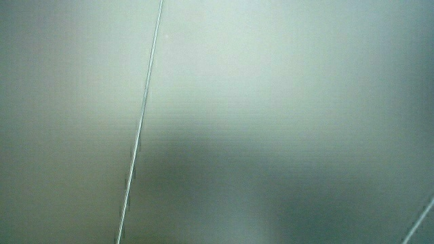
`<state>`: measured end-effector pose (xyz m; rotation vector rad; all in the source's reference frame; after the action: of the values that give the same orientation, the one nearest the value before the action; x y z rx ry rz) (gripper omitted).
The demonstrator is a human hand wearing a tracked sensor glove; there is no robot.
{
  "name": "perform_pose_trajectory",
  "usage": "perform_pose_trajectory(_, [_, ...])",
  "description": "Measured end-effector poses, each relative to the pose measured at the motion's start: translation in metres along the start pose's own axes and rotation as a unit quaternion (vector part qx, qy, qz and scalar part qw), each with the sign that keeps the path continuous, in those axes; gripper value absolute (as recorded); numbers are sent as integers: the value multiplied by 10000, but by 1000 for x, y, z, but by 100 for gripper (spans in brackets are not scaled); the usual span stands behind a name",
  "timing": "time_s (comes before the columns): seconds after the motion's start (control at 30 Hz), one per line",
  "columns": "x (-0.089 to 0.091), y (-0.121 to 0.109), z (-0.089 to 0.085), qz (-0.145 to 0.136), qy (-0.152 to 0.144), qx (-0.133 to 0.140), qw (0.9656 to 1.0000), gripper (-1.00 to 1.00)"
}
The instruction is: Place green brick
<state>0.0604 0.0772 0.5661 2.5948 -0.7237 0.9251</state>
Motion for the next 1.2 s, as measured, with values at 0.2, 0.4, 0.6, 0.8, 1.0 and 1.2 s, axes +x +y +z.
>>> perform_pose_trajectory(0.2, [5,-13,-1,222,68,63,9997,0])
perform_pose_trajectory(0.4, [-10,-24,6,152,517,-93,9985,0])
perform_pose_trajectory(0.6, [-13,-29,2,209,543,-95,9983,-16])
perform_pose_trajectory(0.8, [-18,-33,-2,274,523,-257,9979,-32])
perform_pose_trajectory(1.0, [-16,-33,-6,227,479,-443,9976,-49])
perform_pose_trajectory(1.2, [-15,-34,-6,199,510,-477,9974,-65])
